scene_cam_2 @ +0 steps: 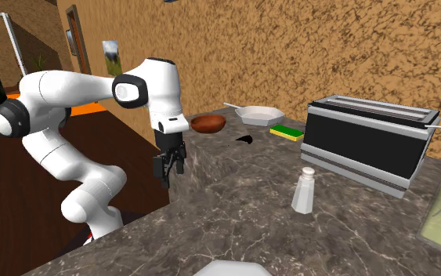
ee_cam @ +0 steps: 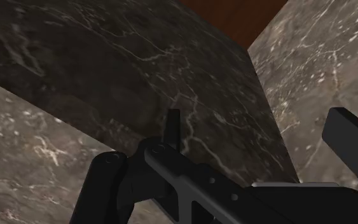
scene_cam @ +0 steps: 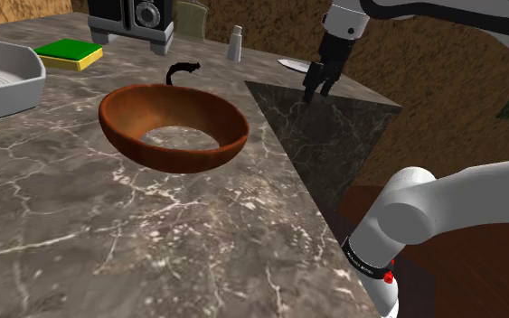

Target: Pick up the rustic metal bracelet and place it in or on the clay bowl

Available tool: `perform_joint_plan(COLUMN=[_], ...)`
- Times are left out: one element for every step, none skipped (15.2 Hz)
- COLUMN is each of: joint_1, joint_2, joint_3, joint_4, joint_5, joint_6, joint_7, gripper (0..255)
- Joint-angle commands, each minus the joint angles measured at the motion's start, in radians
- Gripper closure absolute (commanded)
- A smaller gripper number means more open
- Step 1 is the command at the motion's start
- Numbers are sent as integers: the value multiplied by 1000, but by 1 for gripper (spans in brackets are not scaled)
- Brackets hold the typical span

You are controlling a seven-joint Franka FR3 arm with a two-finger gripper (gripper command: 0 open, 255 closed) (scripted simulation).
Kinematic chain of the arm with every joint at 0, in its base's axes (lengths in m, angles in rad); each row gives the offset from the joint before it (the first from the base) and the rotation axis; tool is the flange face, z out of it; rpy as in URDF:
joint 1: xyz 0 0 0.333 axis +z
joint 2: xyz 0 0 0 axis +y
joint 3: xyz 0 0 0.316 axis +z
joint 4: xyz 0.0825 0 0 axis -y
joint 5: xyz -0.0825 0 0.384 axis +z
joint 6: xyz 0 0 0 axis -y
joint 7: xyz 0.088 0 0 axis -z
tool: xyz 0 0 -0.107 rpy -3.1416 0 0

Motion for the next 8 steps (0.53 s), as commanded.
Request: perform_joint_plan(joint_1=[0, 3, 5, 7, 9, 11, 12, 13], joint_2=[0, 11, 23, 36, 51, 66, 83, 102], joint_3=[0, 20, 40, 60, 79, 98, 117, 135], joint_4=[0, 8, 18, 29, 42, 56, 71, 87], joint_5=[0, 22, 44, 65, 86, 106, 125, 144], joint_6=[0, -2, -3, -4, -4, -3, -2, 0], joint_7=[0, 38, 76, 113, 151, 188, 225, 262], gripper=[0, 0, 0, 0, 0, 0, 0, 0])
